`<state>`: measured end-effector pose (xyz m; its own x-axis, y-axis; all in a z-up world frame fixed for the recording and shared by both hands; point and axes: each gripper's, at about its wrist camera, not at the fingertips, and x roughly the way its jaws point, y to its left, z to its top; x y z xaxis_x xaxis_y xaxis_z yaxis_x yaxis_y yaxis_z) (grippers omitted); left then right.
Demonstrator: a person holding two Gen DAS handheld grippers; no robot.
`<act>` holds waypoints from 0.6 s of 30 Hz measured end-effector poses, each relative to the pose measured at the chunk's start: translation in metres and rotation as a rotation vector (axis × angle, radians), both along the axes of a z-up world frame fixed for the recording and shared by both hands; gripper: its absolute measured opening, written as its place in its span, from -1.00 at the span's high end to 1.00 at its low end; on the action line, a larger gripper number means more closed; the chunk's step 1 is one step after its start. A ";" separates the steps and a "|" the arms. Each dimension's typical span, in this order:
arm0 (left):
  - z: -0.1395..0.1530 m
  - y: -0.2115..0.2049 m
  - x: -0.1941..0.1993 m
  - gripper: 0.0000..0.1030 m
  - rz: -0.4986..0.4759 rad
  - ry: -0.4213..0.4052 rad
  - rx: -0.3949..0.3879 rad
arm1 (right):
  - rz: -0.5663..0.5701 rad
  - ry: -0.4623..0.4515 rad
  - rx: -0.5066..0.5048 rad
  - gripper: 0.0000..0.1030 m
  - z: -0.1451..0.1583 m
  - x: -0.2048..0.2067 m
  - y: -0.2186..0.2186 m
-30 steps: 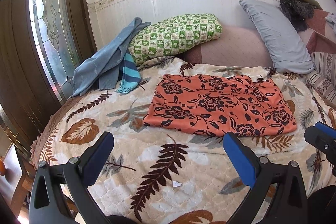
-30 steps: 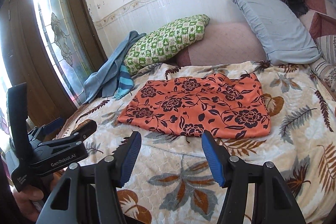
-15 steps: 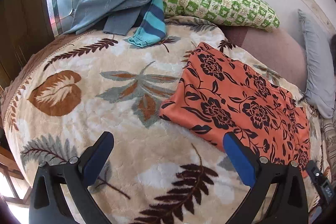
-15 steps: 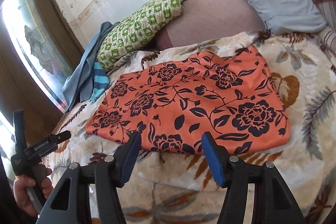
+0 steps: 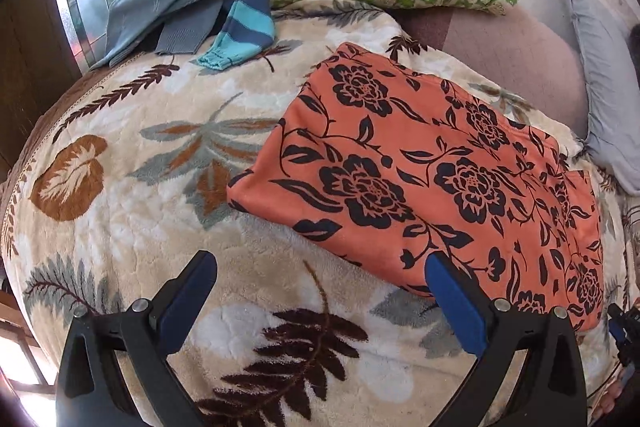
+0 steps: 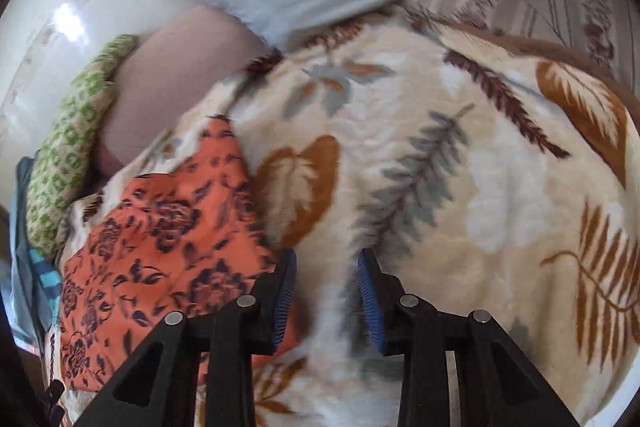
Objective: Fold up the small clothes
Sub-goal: 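Move the left gripper to the edge of the folded orange blouse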
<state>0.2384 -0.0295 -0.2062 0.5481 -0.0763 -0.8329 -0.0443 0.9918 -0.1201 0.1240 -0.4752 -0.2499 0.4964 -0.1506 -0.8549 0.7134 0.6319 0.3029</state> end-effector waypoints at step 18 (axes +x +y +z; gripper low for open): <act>-0.035 0.040 0.038 -0.71 0.194 0.206 -0.400 | 0.534 -0.303 -0.038 0.33 0.039 0.031 0.139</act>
<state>0.2763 0.0101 -0.2416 0.4103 -0.3252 -0.8520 -0.2864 0.8410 -0.4590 0.1548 -0.3366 -0.2109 0.7318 0.1583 -0.6628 0.1810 0.8925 0.4130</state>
